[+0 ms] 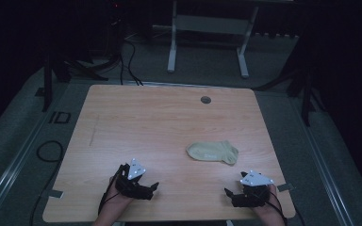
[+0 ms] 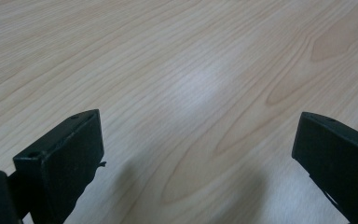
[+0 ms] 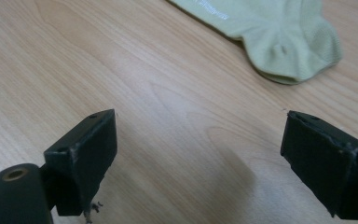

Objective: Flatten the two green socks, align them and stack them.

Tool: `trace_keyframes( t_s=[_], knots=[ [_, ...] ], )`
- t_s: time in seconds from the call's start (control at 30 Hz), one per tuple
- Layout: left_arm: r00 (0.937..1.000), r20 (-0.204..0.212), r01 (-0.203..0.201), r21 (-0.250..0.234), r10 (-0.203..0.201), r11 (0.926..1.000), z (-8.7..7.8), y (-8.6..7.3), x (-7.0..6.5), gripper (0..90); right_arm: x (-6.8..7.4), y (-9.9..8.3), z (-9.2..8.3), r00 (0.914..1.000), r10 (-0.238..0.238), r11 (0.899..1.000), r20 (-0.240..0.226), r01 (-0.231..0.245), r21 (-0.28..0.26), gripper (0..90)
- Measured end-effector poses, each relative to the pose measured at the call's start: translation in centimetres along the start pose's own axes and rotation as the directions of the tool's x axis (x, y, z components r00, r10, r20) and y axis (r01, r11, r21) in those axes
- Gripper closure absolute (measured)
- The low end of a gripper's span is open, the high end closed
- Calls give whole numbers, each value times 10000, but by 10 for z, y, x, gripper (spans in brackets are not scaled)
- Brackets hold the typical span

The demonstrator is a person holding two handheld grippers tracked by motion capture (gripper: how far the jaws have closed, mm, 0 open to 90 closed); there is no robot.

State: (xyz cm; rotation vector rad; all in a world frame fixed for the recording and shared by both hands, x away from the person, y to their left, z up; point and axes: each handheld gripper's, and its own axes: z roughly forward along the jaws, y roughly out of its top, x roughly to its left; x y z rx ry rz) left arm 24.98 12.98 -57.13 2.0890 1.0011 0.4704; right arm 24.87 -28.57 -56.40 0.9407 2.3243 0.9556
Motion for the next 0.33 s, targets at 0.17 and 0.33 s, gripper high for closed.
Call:
trace_keyframes(
  t_s=[0.17, 0.33],
  knots=[
    [9999, -130, 42, 0, -42, 10000, -5, -7, 2, 19, -1, -2, -3, 10000, 18, 9997, 74, -16, -247, 106],
    [9998, -114, 174, 0, -174, 9998, -7, -10, 4, 19, -1, -4, -2, 9999, -92, 9995, -43, 91, -289, 106]
  ],
)
